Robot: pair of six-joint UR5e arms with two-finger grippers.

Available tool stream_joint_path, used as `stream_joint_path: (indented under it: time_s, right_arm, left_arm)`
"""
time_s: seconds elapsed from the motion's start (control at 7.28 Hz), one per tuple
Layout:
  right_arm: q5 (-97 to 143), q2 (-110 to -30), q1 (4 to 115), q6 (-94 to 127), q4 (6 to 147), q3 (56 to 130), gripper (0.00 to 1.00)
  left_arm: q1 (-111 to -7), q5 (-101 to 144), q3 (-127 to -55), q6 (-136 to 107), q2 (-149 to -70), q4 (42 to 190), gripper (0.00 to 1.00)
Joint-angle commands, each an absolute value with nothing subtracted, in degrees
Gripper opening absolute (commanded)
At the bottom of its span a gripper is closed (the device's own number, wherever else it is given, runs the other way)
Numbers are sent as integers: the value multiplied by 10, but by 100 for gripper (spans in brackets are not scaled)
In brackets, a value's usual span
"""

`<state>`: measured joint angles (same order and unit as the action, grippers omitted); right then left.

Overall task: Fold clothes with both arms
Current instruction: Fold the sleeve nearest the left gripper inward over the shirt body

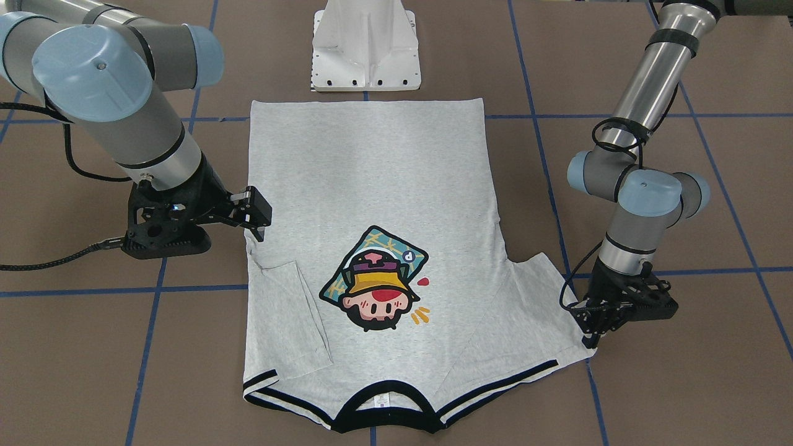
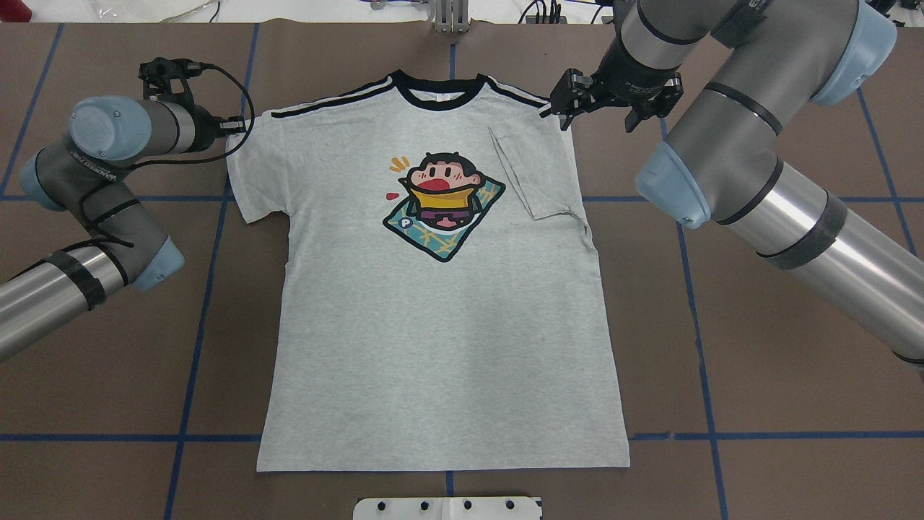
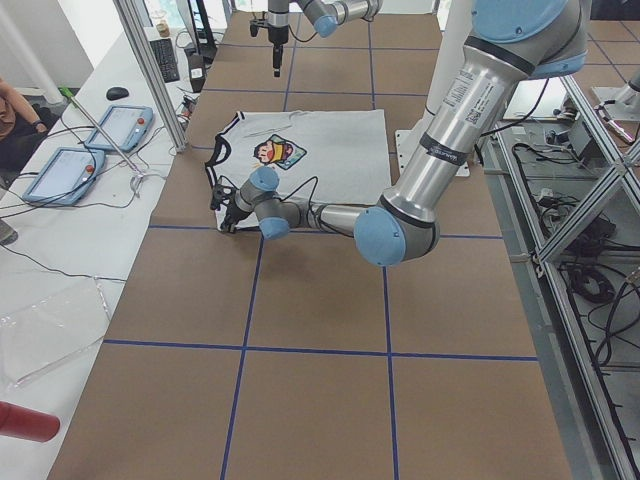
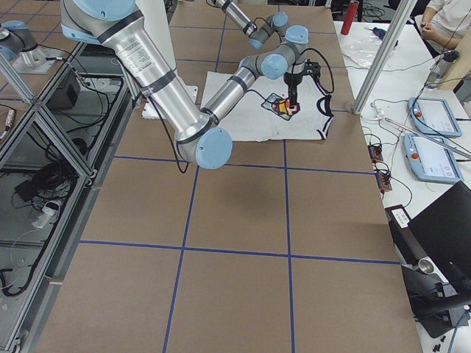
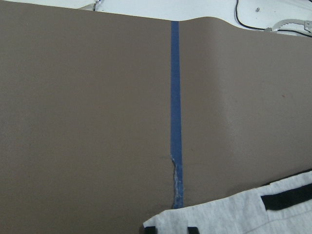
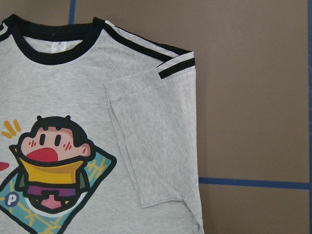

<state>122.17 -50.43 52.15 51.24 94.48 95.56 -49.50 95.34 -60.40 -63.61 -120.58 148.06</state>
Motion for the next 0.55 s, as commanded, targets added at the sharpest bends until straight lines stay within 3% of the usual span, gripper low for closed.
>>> stream_joint_path:
  time_s: [0.0, 0.41]
  right_arm:
    - [1223, -504, 522, 512, 945, 955, 100]
    - [1223, -509, 527, 511, 945, 955, 100]
  left_arm:
    - [-496, 958, -657, -640, -1206, 1423, 0]
    - [-489, 958, -709, -709, -1272, 1281, 0]
